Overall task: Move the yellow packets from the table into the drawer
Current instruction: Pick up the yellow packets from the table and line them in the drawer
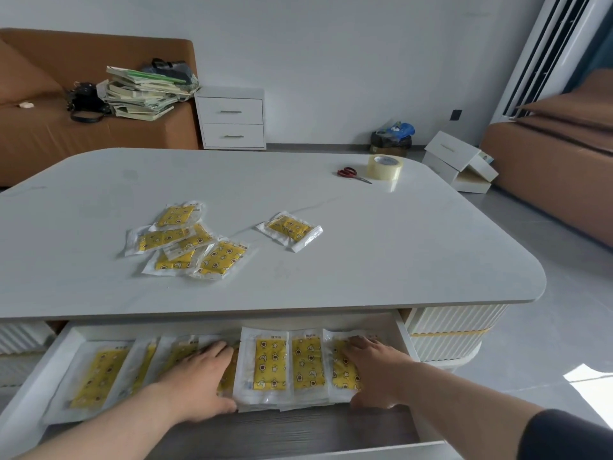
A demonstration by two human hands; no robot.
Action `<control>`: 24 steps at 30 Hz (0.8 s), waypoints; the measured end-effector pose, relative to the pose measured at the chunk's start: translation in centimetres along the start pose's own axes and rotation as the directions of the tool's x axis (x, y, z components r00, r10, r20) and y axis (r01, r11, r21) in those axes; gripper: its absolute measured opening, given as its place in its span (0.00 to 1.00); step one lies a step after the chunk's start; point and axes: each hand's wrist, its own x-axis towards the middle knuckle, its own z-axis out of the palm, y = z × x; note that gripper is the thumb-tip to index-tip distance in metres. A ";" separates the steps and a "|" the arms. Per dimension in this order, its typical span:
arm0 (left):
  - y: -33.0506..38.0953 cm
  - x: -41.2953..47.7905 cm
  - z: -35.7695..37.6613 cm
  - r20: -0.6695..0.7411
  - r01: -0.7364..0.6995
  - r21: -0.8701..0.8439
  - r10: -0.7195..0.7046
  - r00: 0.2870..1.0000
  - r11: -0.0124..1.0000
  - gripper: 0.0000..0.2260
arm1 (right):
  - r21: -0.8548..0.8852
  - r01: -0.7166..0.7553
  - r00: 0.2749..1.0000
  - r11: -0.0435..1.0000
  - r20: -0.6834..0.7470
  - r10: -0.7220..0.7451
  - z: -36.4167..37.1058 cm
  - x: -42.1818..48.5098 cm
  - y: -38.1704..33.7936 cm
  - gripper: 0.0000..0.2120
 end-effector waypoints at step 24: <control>2.4 3.4 1.1 0.021 -0.238 0.265 0.241 0.970 0.934 0.51 | -0.091 0.099 0.992 0.991 -0.069 -0.105 0.8 0.6 -0.4 0.40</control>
